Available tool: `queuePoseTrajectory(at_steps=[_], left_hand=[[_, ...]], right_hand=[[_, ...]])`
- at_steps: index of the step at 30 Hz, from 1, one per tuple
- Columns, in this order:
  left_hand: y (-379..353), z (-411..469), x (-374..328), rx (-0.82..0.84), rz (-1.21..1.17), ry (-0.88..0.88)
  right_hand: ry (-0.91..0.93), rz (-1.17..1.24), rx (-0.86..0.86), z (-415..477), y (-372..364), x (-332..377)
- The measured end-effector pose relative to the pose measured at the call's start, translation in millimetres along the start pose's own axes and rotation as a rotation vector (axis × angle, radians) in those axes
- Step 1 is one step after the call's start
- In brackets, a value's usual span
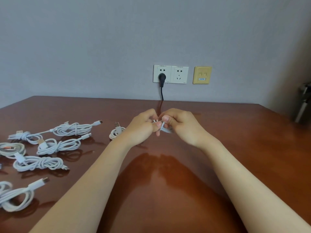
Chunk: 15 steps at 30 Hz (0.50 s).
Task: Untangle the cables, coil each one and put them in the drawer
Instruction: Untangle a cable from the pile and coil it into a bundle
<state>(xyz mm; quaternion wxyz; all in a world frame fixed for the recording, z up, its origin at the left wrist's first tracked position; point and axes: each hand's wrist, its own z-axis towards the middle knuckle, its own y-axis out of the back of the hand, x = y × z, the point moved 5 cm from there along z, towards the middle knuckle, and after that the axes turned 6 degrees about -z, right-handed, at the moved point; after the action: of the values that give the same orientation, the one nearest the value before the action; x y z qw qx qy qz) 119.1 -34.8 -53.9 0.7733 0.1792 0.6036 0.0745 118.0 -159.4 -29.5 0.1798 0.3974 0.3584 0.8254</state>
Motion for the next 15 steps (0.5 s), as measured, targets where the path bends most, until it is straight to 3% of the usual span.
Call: queuePoseTrajectory(at_steps=[8,12,15], left_hand=[[-13.1,-10.4,-10.4,0.223,-0.025,-0.017],[-17.8,-10.7,-19.5,0.262,-0.214,-0.040],[-18.3,-10.5,-22.7,0.245,-0.248,-0.044]], right_hand=[[-0.091,0.249,0.007,-4.1,9.2,-8.8],[-0.102,0.456,-0.003,-5.4,16.8,-4.4],[-0.115,0.471,-0.001,-4.4,17.9,-5.5]])
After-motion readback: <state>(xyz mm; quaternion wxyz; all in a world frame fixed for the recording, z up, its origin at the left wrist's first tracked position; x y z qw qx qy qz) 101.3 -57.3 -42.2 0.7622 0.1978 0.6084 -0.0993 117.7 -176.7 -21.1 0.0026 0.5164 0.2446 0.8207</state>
